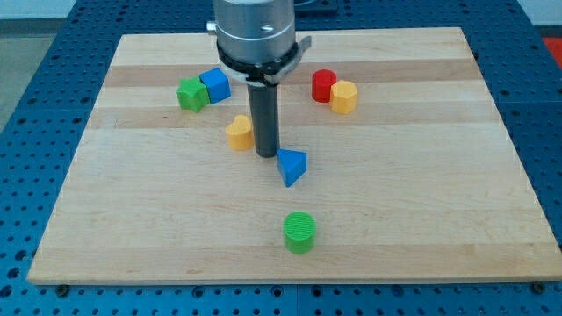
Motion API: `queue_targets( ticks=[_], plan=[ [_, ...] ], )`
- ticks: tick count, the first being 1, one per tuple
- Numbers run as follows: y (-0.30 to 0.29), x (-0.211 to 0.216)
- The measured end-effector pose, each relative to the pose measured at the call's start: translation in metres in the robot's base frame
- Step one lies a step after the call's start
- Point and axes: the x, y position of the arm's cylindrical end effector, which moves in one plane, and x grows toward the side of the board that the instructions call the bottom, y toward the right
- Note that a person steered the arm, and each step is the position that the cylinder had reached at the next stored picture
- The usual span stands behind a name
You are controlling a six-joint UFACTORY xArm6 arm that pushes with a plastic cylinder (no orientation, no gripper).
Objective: Slide the blue triangle towards the green circle
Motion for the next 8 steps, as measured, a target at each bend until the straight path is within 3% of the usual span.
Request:
queue_targets(
  ticks=[2, 5, 8],
  plan=[
    [0.037, 0.000],
    [0.029, 0.028],
    [0.028, 0.021]
  ],
)
